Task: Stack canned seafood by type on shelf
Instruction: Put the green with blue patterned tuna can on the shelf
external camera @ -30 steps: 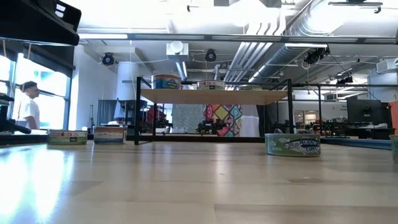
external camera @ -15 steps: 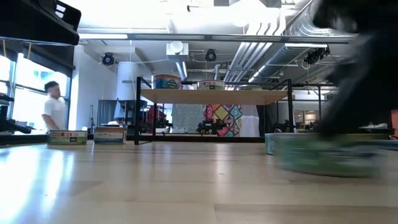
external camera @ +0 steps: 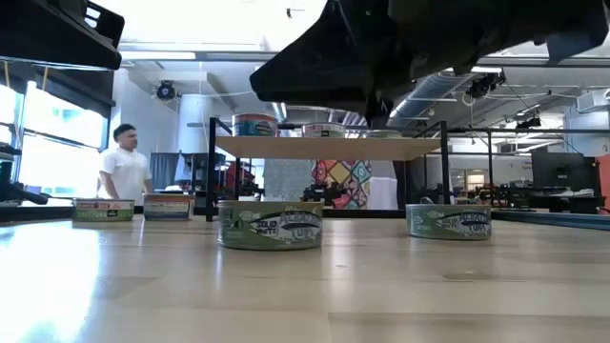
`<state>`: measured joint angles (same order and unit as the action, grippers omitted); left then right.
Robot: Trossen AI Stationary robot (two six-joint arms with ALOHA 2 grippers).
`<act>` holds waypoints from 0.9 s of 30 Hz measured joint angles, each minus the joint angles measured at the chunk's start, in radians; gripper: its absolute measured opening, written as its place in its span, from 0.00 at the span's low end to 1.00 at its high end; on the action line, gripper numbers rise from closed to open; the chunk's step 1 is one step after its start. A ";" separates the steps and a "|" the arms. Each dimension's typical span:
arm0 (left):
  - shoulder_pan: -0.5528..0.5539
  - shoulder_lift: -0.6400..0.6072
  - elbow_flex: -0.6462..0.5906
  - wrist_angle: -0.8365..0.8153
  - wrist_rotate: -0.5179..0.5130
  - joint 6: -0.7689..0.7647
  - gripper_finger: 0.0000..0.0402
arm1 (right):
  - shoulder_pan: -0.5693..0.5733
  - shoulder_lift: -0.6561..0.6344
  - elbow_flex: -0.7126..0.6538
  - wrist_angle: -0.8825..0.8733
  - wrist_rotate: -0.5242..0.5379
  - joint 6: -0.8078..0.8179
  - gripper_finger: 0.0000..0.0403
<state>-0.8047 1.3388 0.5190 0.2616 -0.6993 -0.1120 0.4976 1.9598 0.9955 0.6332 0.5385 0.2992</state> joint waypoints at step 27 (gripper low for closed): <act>0.412 0.001 -0.195 0.248 0.304 0.044 0.00 | -0.105 0.102 0.033 -0.300 -0.161 -0.641 0.05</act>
<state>-0.3923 1.3396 0.3244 0.5101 -0.3951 -0.0676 0.3927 2.0623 1.0283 0.3328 0.3774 -0.3414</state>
